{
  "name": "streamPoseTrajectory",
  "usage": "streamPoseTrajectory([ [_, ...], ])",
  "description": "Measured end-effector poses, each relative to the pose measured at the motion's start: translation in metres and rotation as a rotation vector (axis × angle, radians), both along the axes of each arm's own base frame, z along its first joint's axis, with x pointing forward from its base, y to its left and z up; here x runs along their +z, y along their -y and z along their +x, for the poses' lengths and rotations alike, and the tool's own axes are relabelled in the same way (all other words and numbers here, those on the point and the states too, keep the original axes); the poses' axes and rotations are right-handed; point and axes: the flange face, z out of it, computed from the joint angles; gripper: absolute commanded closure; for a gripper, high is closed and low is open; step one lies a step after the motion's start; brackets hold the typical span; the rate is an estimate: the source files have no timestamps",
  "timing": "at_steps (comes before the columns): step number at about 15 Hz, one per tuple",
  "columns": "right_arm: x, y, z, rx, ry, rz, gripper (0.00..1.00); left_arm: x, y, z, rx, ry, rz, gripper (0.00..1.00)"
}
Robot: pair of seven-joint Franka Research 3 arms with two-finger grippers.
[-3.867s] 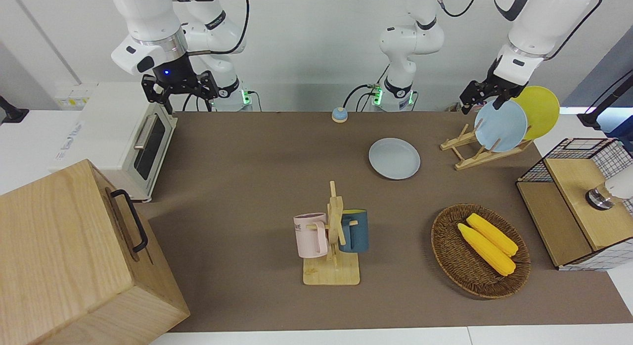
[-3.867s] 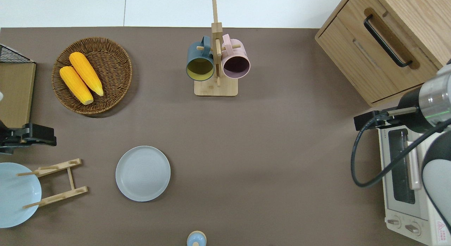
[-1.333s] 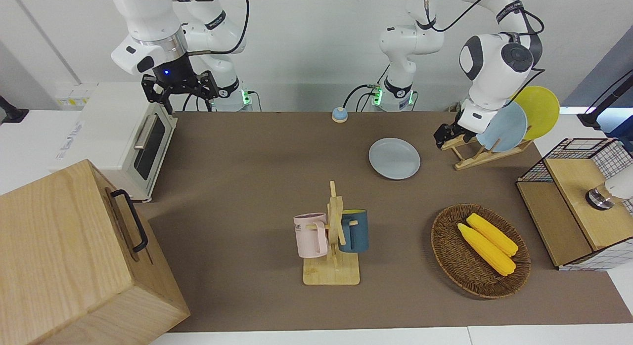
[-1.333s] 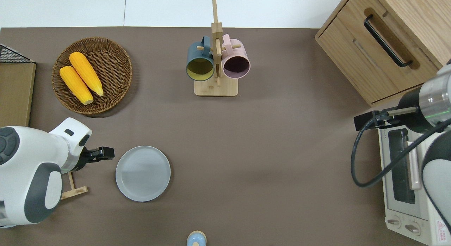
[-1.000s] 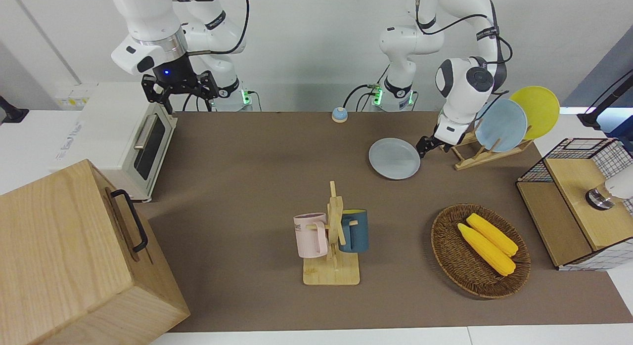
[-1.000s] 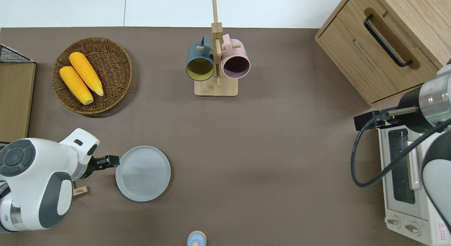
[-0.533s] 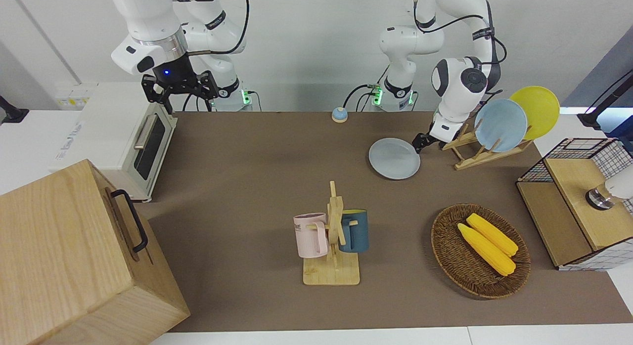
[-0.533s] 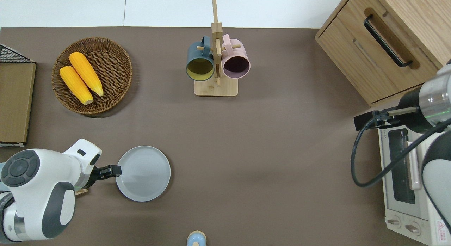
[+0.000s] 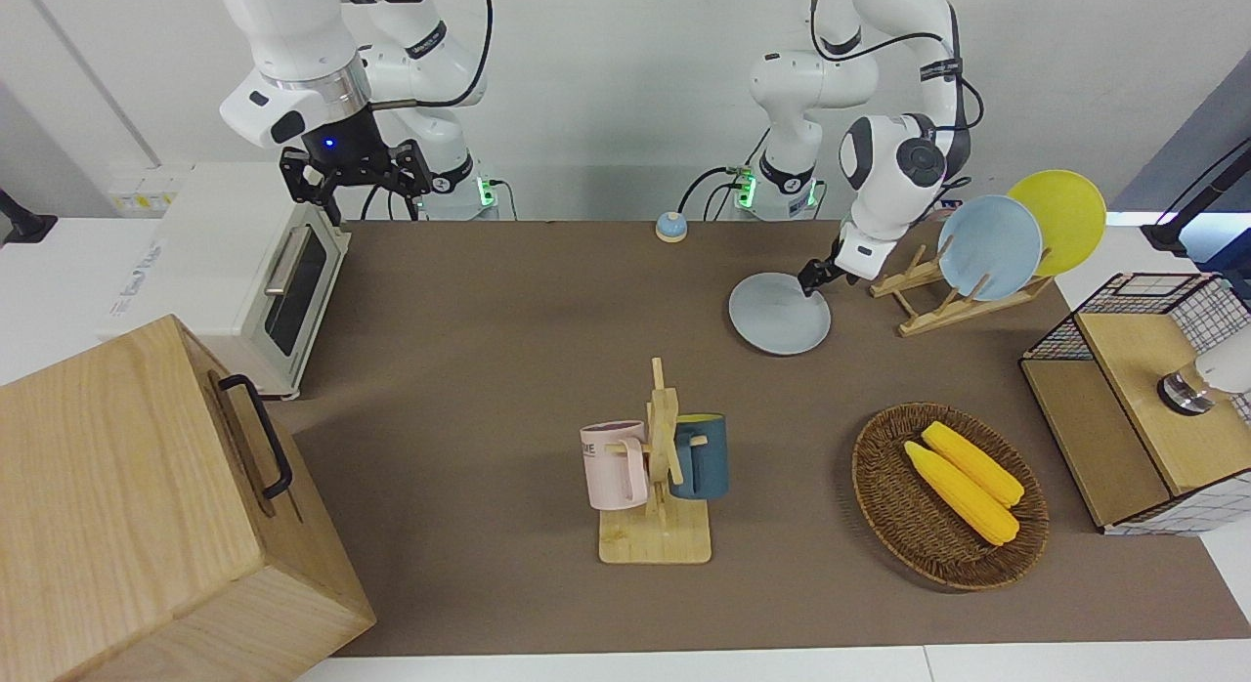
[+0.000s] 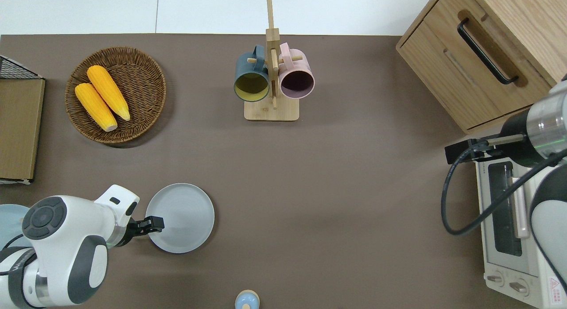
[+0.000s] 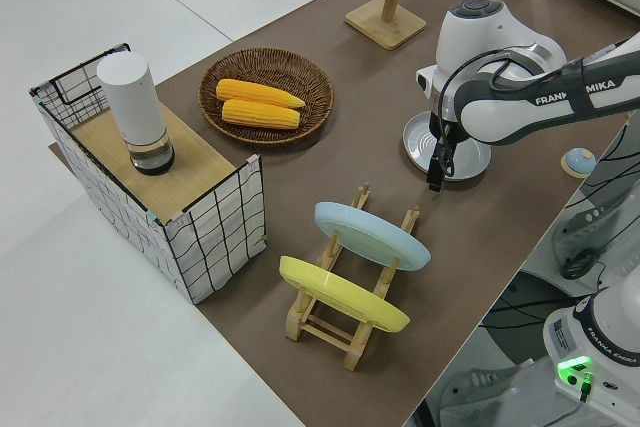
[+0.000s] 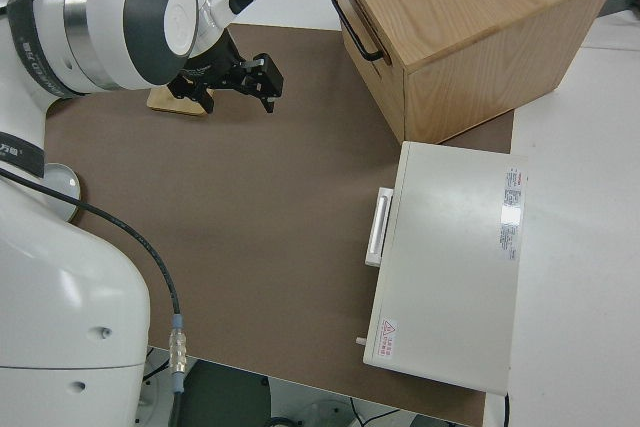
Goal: Pick gray plate from table and place it on lower plate rack with left arm
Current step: 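Close the left gripper on the gray plate's rim nearest the robot, then lift the gray plate with the left gripper and pull it toward the robot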
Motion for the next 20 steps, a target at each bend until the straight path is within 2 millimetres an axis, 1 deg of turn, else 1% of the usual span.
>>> streamPoseTrajectory([
  [3,0.0,0.0,0.0,0.0,0.0,0.0,0.017,-0.018,0.007,0.0,-0.012,-0.029,0.002,0.02],
  [4,0.0,0.0,0.0,0.0,0.0,0.0,0.017,-0.023,0.009,0.001,-0.011,-0.029,0.001,0.09],
  [6,0.0,0.0,0.0,0.0,0.0,0.0,0.017,-0.031,0.009,0.003,0.001,-0.027,-0.006,0.39],
  [8,0.0,0.0,0.0,0.0,0.0,0.0,0.017,-0.029,0.008,0.005,0.011,-0.02,-0.012,0.71],
  [9,0.0,0.0,0.0,0.0,0.0,0.0,0.017,-0.028,0.008,0.005,0.014,-0.016,-0.014,0.86],
  [10,0.0,0.0,0.0,0.0,0.0,0.0,0.017,-0.026,0.008,0.006,0.017,-0.011,-0.016,0.97],
  [11,0.0,0.0,0.0,0.0,0.0,0.0,0.017,-0.026,0.008,0.007,0.018,-0.008,-0.018,1.0],
  [18,0.0,0.0,0.0,0.0,0.0,0.0,0.017,-0.024,0.008,0.009,0.022,-0.002,-0.019,1.0],
  [20,0.0,0.0,0.0,0.0,0.0,0.0,0.017,-0.015,0.007,0.017,0.023,0.02,-0.021,1.0],
])
